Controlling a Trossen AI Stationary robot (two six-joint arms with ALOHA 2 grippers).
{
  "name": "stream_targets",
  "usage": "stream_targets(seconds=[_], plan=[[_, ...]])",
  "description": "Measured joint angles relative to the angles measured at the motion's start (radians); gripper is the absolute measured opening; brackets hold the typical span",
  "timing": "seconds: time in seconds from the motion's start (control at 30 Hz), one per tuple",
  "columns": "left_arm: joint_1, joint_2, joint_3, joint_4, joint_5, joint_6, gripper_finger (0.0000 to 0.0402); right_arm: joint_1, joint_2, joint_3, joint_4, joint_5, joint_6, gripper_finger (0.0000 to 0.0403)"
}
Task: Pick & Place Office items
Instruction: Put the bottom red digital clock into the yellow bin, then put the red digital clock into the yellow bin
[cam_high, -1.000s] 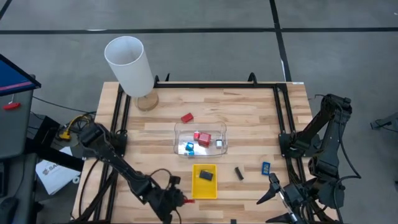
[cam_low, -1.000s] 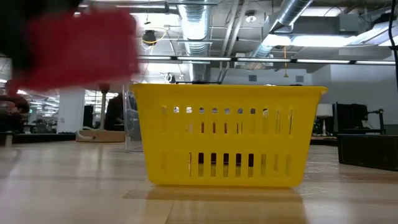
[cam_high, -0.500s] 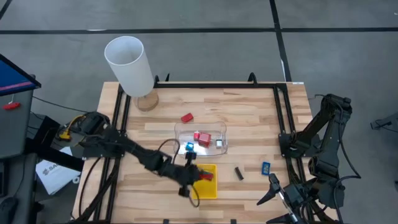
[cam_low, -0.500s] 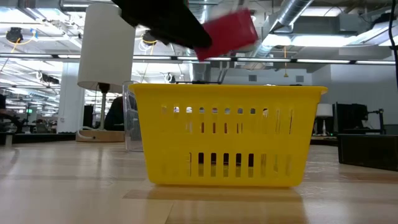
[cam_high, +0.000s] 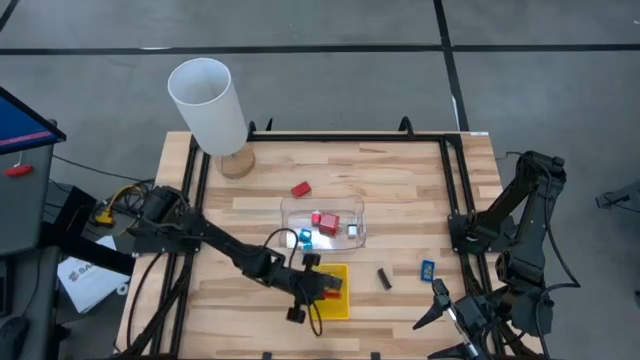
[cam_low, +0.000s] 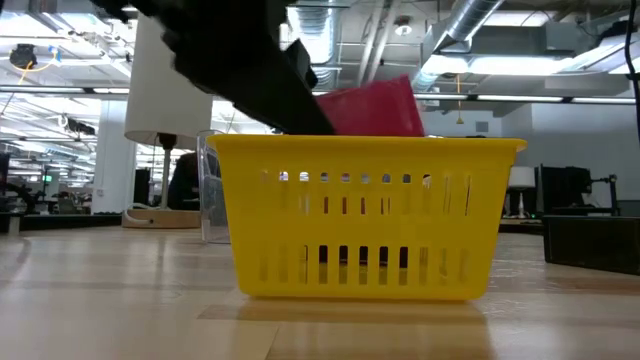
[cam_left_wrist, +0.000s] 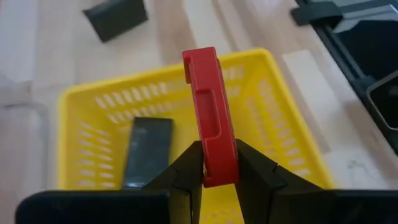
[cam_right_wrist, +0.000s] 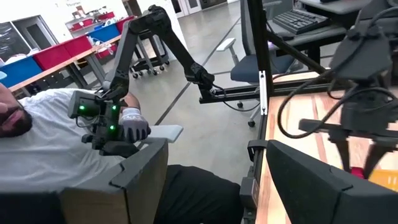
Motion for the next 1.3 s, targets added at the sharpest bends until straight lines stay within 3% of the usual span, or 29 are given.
stream_targets(seconds=[0.2, 0.57, 0.73, 0.83, 1.1, 1.3], plan=[[-0.025, 0.000, 0.000, 0.013, 0.014, -0.021, 0.0072, 0.000, 0.000, 0.000, -0.006, 0.000, 0.000, 0.0265], [-0.019, 0.001, 0.000, 0.029, 0.005, -0.017, 0.0119, 0.000, 0.000, 0.000, -0.008, 0.000, 0.000, 0.0265], [-0.019, 0.001, 0.000, 0.038, -0.038, 0.005, 0.0130, 0.000, 0.000, 0.000, -0.011, 0.000, 0.000, 0.0265], [-0.021, -0.013, 0.000, 0.022, -0.118, 0.048, 0.0131, 0.000, 0.000, 0.000, -0.013, 0.000, 0.000, 0.0265], [0.018, -0.149, 0.001, -0.124, -0.324, 0.111, 0.0143, 0.000, 0.000, 0.000, -0.025, 0.000, 0.011, 0.0265], [0.179, -0.336, 0.000, -0.194, -0.338, 0.108, 0.0203, 0.000, 0.000, 0.000, -0.031, 0.000, 0.010, 0.0265]])
